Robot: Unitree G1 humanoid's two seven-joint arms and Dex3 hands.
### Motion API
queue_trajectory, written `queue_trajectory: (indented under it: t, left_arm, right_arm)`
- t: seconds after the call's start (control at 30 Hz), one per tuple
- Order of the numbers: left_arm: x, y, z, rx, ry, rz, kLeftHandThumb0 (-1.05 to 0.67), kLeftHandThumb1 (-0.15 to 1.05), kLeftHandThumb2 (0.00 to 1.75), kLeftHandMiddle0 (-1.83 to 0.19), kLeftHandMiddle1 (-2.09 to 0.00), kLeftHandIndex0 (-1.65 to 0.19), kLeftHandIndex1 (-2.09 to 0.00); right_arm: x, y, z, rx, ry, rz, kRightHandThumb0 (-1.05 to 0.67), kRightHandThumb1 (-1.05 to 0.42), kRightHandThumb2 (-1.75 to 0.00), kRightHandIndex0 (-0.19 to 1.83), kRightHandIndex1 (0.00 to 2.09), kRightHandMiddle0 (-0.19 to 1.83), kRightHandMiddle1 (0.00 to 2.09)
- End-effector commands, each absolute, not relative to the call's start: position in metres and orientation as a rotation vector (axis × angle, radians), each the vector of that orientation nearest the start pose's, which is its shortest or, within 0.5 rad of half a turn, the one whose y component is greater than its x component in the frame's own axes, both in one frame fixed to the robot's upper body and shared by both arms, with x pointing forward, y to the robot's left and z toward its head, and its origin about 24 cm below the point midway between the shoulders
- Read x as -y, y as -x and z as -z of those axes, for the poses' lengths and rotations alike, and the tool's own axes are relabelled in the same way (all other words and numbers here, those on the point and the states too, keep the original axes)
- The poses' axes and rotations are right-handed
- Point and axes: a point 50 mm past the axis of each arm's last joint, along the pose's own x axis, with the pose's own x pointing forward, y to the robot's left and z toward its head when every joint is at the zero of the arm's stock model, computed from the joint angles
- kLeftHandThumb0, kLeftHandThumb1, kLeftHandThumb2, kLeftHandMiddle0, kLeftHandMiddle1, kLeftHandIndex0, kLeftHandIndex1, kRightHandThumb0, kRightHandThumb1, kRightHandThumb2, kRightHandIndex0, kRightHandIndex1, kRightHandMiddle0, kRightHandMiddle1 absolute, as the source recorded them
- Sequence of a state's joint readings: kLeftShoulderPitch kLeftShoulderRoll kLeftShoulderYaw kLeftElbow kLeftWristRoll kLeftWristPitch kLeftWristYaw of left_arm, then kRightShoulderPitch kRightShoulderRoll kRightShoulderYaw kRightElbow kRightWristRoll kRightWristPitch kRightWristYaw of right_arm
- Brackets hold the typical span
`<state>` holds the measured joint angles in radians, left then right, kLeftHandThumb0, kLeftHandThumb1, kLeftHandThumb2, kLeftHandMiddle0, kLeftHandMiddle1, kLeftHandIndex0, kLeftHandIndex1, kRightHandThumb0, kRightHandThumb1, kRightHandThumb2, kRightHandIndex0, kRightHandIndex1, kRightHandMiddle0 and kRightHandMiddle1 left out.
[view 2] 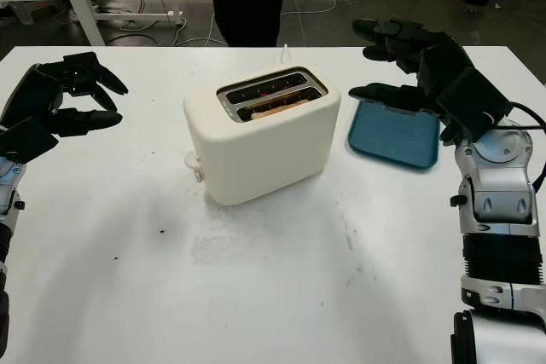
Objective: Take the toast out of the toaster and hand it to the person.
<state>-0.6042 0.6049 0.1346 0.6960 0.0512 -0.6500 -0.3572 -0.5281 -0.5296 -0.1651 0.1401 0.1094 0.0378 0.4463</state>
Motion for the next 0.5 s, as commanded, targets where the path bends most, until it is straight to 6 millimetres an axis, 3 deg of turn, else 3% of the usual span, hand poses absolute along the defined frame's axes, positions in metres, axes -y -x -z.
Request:
queue_trajectory:
  t: [0.0, 0.47]
  left_arm:
    - [-0.2711, -0.3323, -0.173, 0.494, -0.679, 0.195, -1.05, 0.92, 0.03, -0.69, -1.32, -0.55, -1.19]
    - [-0.2717, -0.3322, -0.1724, 0.5, -0.686, 0.192, -1.05, 0.92, 0.05, -0.68, -1.32, -0.54, -1.19]
  right_arm:
    - [0.2353, -0.3255, -0.2007, 0.334, 0.418, -0.268, -0.25, -0.74, 0.0, 0.09, 0.95, 0.56, 0.01]
    - [0.2361, -0.3253, -0.1996, 0.334, 0.434, -0.27, -0.27, -0.75, 0.0, 0.1, 0.94, 0.56, 0.01]
